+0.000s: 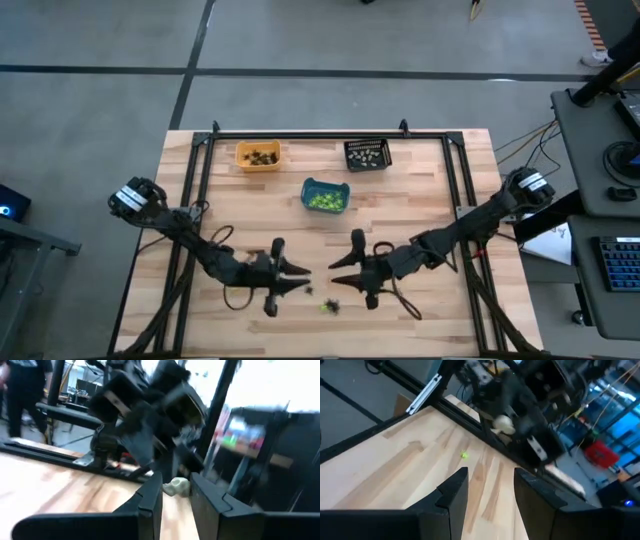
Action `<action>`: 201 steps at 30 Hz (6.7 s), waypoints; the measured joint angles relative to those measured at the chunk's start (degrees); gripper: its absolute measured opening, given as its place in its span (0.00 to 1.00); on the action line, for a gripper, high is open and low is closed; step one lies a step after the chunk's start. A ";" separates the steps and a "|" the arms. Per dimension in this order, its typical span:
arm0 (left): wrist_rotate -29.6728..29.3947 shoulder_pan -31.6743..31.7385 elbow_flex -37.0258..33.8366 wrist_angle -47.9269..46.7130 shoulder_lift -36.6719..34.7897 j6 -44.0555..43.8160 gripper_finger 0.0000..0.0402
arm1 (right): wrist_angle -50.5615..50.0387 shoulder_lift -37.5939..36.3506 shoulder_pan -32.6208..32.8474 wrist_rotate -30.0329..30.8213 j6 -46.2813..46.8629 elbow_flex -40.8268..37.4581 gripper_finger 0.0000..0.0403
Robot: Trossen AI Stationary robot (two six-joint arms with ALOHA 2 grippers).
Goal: Sort Halloween decoration
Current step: Put the white skull toy into the black bin, then put the green spider toy into the blue bin
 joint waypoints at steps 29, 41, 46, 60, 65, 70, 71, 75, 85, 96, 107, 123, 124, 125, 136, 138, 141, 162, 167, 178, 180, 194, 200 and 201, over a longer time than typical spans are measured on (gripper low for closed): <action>-0.16 -0.17 -3.09 9.35 1.01 -11.87 0.15 | -7.94 14.00 -0.37 8.66 -13.89 21.47 0.34; -0.16 -0.23 -3.09 9.43 1.01 -11.54 0.16 | -8.33 14.00 -0.80 8.42 -15.61 21.47 0.10; -0.14 -0.23 -3.09 9.40 1.03 -10.45 0.24 | -8.40 14.00 -0.83 8.48 -15.74 21.47 0.05; -0.41 -0.14 -4.33 8.71 -1.59 -0.43 0.54 | -9.87 12.49 -3.39 8.55 -6.50 21.45 0.06; -3.50 -0.30 -8.23 5.68 -4.31 1.61 0.55 | -13.67 9.53 -6.57 9.31 -0.57 21.39 0.06; -6.91 -0.24 -13.47 4.40 -6.06 -4.27 0.55 | -21.75 4.98 -13.14 9.32 7.51 21.39 0.06; -7.08 -0.25 -14.34 4.36 -6.21 -5.97 0.55 | -24.20 3.97 -15.15 9.03 9.42 21.39 0.06; -7.23 -0.25 -17.19 4.28 -6.51 -12.61 0.55 | -35.11 1.35 -26.05 9.18 16.90 21.39 0.06; -7.20 -0.23 -17.02 3.57 -4.85 -15.98 0.55 | -51.82 7.41 -61.44 -10.63 33.94 21.39 0.06; -7.22 -0.23 -16.46 2.35 -4.68 -15.39 0.55 | -49.51 16.68 -68.04 -19.56 36.95 21.79 0.16; -6.78 -0.29 -15.99 -1.13 -4.68 -30.89 0.54 | -52.85 13.86 -66.62 -19.54 38.31 22.37 0.43; 13.81 -2.63 16.65 -96.50 -4.87 -67.13 0.54 | -55.77 -0.17 -47.97 -15.49 37.38 22.36 0.39; 14.34 -2.91 19.03 -102.13 -4.90 -68.62 0.54 | -55.85 -0.58 -46.82 -14.24 37.37 22.35 0.38; 15.17 -3.21 21.19 -107.22 -4.94 -70.28 0.54 | -55.92 -0.91 -45.78 -13.12 37.36 22.35 0.38; 25.30 -9.04 22.96 -123.50 -4.70 -92.73 0.47 | -56.05 -2.04 -39.60 -11.36 37.63 22.33 0.38; 26.24 -9.90 22.44 -123.70 -4.29 -95.32 0.46 | -56.07 -2.04 -39.47 -11.36 37.94 22.33 0.38; 29.33 -10.97 22.40 -125.16 -2.40 -97.30 0.44 | -56.06 -1.99 -39.31 -11.36 38.50 22.33 0.38; 30.72 -11.52 22.83 -124.57 7.53 -96.26 0.29 | -55.93 -1.93 -39.27 -11.34 39.61 22.33 0.38; 30.73 -11.49 23.02 -123.83 7.50 -96.12 0.14 | -55.93 -1.92 -39.25 -11.34 39.62 22.33 0.39; 23.87 -11.55 27.47 -124.25 6.76 -89.84 0.01 | -55.94 -1.91 -37.40 -11.34 38.76 22.33 0.39; 20.36 -11.55 28.81 -124.12 5.78 -87.53 0.00 | -55.94 -1.91 -36.34 -11.38 38.43 22.33 0.39; -7.20 -11.53 39.82 -110.21 -1.51 -42.50 0.00 | -53.65 -1.89 -22.81 -11.53 33.40 20.93 0.39; -7.03 -11.37 38.73 -86.89 -1.97 -8.95 0.00 | -41.51 -1.89 -16.55 -12.56 31.50 16.47 0.39; -6.89 -11.25 38.26 -84.08 -1.95 -5.78 0.00 | -38.46 -1.89 -15.63 -12.56 30.86 15.35 0.39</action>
